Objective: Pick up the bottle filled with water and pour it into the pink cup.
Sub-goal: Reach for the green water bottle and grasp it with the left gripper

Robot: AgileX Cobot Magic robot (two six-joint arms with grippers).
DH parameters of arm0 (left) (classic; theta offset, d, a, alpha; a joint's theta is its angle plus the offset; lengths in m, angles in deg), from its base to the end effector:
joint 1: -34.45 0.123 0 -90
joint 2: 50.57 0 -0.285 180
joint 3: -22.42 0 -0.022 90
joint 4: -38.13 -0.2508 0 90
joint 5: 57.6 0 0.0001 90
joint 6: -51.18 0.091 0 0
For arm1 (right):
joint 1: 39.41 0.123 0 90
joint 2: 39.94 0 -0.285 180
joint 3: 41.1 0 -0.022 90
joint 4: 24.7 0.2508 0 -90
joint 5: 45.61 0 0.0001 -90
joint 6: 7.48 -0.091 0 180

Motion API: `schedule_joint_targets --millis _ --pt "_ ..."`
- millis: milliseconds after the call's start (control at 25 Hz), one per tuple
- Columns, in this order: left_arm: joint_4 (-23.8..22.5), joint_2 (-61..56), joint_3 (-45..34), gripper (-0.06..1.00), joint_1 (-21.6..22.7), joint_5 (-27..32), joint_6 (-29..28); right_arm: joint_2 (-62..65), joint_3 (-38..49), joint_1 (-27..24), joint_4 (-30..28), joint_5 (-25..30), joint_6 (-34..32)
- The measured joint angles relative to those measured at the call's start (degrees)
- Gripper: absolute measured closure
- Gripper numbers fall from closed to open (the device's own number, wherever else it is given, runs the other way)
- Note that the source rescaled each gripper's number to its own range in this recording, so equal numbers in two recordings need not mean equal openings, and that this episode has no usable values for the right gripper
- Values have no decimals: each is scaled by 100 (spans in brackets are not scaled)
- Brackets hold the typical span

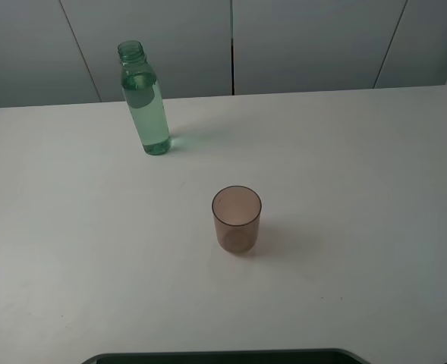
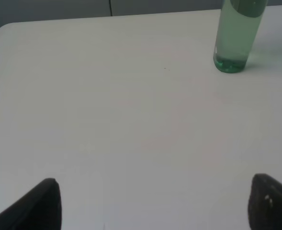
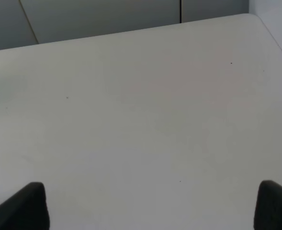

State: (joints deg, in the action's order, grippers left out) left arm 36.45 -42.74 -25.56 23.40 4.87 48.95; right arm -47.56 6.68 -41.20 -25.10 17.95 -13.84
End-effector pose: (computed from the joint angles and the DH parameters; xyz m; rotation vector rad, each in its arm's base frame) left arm -0.0066 0.0037 0.2778 0.1568 2.0598 -0.1077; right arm -0.0090 -0.0003 0.2772 0.1482 2.0712 0.0404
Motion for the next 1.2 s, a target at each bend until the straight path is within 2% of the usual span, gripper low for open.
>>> schedule_joint_targets --millis 600,720,920,1200 --pt "39 0 0 -6 0 -3 -31 0 0 0 0 0 0" --pt "207 0 77 -6 0 -110 96 0 0 0 0 0 0" --pt "476 0 345 -6 0 -1063 379 0 0 0 0 0 0" --pt "513 790 398 -6 0 -3499 661 0 0 0 0 0 0"
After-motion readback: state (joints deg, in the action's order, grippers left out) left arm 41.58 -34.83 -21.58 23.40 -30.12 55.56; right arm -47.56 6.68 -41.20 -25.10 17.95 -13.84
